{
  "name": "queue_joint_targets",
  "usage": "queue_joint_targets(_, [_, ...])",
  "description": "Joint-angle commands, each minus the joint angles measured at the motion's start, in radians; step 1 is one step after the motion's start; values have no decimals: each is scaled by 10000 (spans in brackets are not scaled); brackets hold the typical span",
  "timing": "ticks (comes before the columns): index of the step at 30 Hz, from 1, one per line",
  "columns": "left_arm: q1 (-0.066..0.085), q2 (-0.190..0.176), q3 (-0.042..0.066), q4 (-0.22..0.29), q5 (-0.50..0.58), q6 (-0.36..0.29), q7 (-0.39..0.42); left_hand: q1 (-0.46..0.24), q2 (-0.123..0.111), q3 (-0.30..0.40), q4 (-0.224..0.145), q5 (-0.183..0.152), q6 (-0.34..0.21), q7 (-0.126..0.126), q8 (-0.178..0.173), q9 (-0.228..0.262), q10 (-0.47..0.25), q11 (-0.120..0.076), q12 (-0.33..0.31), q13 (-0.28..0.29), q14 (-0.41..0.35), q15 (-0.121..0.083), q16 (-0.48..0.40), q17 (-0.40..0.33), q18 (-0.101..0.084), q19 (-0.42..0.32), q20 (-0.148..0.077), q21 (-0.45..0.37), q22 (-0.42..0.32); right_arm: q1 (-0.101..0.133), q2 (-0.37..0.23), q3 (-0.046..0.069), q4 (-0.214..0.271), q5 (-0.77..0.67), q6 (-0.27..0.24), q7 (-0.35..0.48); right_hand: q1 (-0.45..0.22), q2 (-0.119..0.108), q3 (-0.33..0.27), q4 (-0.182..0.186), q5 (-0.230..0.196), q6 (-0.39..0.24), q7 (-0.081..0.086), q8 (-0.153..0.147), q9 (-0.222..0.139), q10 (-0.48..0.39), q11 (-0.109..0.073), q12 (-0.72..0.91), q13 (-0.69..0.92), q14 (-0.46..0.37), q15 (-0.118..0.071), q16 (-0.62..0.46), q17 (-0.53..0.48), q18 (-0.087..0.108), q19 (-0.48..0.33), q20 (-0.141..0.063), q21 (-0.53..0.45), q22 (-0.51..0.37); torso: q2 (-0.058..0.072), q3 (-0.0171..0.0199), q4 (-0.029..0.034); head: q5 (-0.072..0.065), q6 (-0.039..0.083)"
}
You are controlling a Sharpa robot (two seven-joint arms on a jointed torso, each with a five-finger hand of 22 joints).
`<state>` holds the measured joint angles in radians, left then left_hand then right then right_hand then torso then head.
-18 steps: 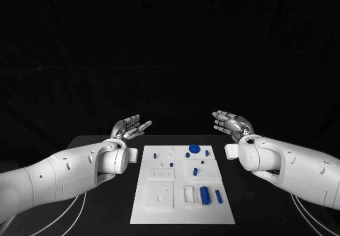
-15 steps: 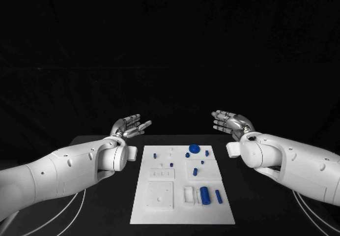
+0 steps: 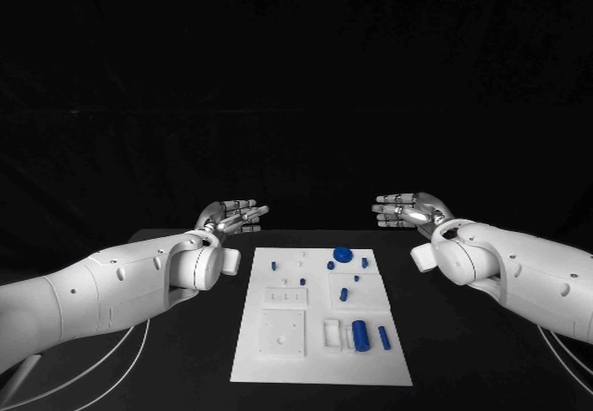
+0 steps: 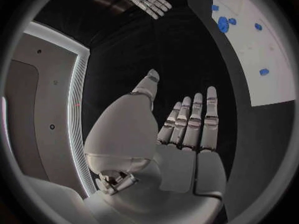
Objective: Assemble the parts on the task board
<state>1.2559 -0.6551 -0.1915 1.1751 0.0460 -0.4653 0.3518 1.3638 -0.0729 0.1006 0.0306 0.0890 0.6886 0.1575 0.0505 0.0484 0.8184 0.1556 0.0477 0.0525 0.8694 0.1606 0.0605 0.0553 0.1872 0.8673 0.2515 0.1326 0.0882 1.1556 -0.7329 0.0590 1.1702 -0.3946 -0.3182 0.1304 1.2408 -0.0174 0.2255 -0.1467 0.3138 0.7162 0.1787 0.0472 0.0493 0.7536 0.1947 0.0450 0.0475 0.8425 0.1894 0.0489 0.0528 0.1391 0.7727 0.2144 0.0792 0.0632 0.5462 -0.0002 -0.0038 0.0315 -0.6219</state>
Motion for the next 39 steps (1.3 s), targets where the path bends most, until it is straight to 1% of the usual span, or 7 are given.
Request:
queue_joint_targets(1, [55,-140,13,212,-323,449,138,40,310,-120,-497,67,1111,63,112,55,1267,31,62,46,1110,12,49,34,-321,497,-491,369,109,4,150,8,-192,-3056,-79,87,270,-151,478,-222,50,3190,-266,177,138,3248,-566,143,105,3726,-870,365,214,-53,2791,-948,870,239,58,5,31,11,-18])
queue_joint_targets(4, [121,-377,27,532,-525,639,136,317,603,-98,-964,110,2688,5,217,133,2405,-128,92,49,2286,-205,236,109,-693,1177,-1122,941,334,7,292,20,-390,-4652,10,5,270,-295,533,-339,8,3610,-404,186,149,4195,-984,163,107,6048,-1700,1072,695,33,4758,-1832,2052,740,156,11,103,-50,1])
queue_joint_targets(7, [207,-661,50,940,-660,946,164,490,696,-8,-1224,117,3126,-85,206,146,2786,-246,105,54,3161,-547,410,212,-769,1635,-1492,1420,569,50,429,55,-515,-6163,208,-178,223,-440,473,-466,47,3839,-539,145,135,4482,-1166,116,99,6838,-2059,1901,1488,-177,5579,-2418,2917,1209,283,28,180,-121,32])
queue_joint_targets(10, [325,-1057,73,1531,-852,1273,193,391,739,53,-1567,118,3269,-94,138,139,2930,-278,74,43,3700,-702,76,188,-1064,1430,-1824,2183,1075,161,603,91,-618,-7919,487,-516,33,-508,589,-575,129,3927,-600,143,136,4543,-1252,118,102,6567,-2267,4947,3323,-169,6505,-2733,4149,1986,490,60,324,-274,127])
queue_joint_targets(19, [520,-1634,239,2614,-991,1614,73,60,756,91,-1985,122,3117,-63,146,141,3278,-363,103,61,3873,-763,79,218,-1092,863,-1869,3141,1731,400,841,119,-669,-11157,830,-1603,-331,-851,943,-668,287,3904,-613,153,143,4535,-1257,134,110,6294,-2282,7062,5265,2,6037,-2746,6423,4233,910,18,814,-787,210])
queue_joint_targets(34, [1003,-2026,337,3502,-1012,1613,-10,22,760,-162,-2075,117,3085,-30,145,141,2768,-207,107,67,3619,-635,61,199,-1035,665,-1727,3146,1669,511,1442,119,-918,-13372,1696,-2562,130,-1060,644,-516,-150,3733,-633,148,138,3839,-1105,130,110,6103,-2191,7927,4532,511,6329,-2619,6587,5420,1475,40,1208,-1097,333])
queue_joint_targets(39, [1062,-2053,345,3550,-1012,1662,-34,10,761,-223,-2047,119,3044,-19,147,141,2738,-199,105,67,3633,-634,63,205,-1031,677,-1719,3136,1640,513,1553,110,-1007,-13716,2004,-2766,70,-1053,391,-314,-1317,3458,-583,150,138,4218,-1184,135,121,6108,-2233,8033,4464,512,6474,-2657,6489,5498,1550,65,1273,-1196,396])
